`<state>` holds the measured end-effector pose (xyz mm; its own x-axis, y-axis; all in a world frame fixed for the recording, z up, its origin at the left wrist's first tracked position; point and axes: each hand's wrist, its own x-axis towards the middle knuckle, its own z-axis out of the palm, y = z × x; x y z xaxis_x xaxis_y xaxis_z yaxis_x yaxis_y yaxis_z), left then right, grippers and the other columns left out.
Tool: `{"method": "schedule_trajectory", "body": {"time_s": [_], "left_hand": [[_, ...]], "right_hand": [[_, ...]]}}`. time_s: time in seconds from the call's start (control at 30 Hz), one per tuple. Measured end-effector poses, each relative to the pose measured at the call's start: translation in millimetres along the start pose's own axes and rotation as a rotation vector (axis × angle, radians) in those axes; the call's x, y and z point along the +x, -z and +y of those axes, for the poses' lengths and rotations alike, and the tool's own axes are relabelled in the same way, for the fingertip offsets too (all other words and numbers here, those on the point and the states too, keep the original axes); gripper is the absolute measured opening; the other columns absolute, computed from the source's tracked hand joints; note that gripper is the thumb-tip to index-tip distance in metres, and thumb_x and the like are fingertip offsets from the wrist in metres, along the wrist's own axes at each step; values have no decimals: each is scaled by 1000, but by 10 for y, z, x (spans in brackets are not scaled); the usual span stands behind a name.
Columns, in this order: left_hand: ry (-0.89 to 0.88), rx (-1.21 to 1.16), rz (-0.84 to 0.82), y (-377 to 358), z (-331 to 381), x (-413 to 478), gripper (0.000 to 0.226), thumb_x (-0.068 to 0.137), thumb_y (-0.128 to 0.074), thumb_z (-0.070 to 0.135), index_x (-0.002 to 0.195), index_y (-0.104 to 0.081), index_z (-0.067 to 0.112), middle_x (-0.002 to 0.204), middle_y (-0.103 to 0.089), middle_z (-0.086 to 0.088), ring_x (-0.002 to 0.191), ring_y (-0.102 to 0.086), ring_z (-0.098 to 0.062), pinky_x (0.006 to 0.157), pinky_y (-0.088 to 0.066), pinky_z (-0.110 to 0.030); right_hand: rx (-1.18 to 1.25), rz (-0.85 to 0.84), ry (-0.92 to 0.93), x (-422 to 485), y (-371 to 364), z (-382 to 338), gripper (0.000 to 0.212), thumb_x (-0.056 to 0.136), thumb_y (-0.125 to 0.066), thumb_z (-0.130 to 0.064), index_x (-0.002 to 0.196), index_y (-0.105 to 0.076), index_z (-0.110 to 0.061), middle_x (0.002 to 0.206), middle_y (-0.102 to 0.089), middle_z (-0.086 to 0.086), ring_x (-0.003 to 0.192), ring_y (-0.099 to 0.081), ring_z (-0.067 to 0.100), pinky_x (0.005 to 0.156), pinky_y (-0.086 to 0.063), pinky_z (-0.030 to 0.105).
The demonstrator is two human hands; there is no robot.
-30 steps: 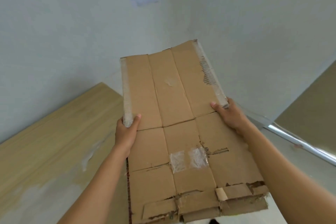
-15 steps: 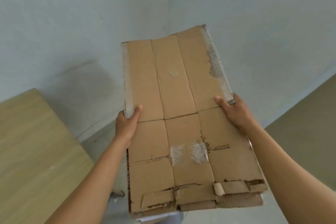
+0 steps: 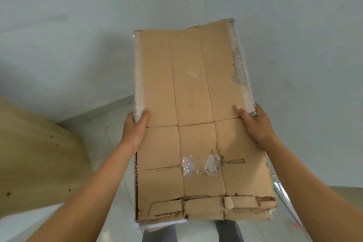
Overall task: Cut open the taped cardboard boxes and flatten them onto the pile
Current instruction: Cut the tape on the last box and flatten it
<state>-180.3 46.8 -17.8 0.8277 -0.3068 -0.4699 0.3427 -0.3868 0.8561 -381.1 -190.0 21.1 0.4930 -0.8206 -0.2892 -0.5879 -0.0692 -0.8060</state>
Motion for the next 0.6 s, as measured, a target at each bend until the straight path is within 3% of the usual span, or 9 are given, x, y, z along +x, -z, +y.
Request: {"method": "schedule_trajectory", "body": {"time_s": [0.1, 0.2, 0.27, 0.37, 0.53, 0.6], "left_hand": [[75, -31, 46, -367, -449, 283, 39, 94, -52, 45, 128, -48, 25, 110, -58, 6, 92, -56, -7, 74, -44, -24], [123, -43, 90, -732, -1000, 603, 31, 95, -53, 43, 120, -51, 25, 105, -62, 6, 90, -59, -8, 67, -45, -23], [137, -43, 109, -950, -1430, 850, 32, 94, -54, 42, 120, -55, 24, 106, -63, 4, 94, -61, -12, 71, -48, -25], [139, -32, 134, -1254, -2189, 1258, 36, 95, -53, 41, 124, -56, 21, 107, -63, 4, 97, -60, -14, 78, -50, -30], [120, 0, 211, -1778, -3402, 1888, 30, 96, -53, 39, 117, -59, 19, 101, -64, 3, 93, -60, -13, 70, -47, -25], [102, 9, 231, -1950, -3721, 2163, 29, 96, -52, 40, 116, -59, 20, 99, -64, 4, 90, -59, -11, 74, -46, -25]], "right_hand": [[-29, -96, 16, 590, -198, 491, 45, 87, -61, -48, 127, -52, -29, 111, -60, -11, 104, -57, 11, 95, -45, 32], [-58, -154, 32, 1152, -444, 1078, 44, 87, -61, -48, 126, -53, -28, 109, -60, -12, 102, -56, 10, 88, -42, 27], [-81, -183, 32, 1495, -667, 1509, 48, 87, -60, -48, 130, -51, -28, 111, -58, -11, 101, -54, 10, 87, -39, 25], [-94, -215, 32, 1920, -1080, 2287, 50, 87, -61, -47, 132, -52, -26, 113, -59, -9, 102, -55, 11, 86, -38, 24], [-125, -225, 33, 2531, -1766, 3578, 51, 86, -62, -46, 131, -53, -23, 110, -60, -5, 97, -56, 14, 83, -38, 25], [-130, -235, 34, 2825, -2012, 3934, 53, 84, -62, -49, 130, -53, -24, 109, -61, -5, 99, -58, 16, 86, -42, 28]]}}
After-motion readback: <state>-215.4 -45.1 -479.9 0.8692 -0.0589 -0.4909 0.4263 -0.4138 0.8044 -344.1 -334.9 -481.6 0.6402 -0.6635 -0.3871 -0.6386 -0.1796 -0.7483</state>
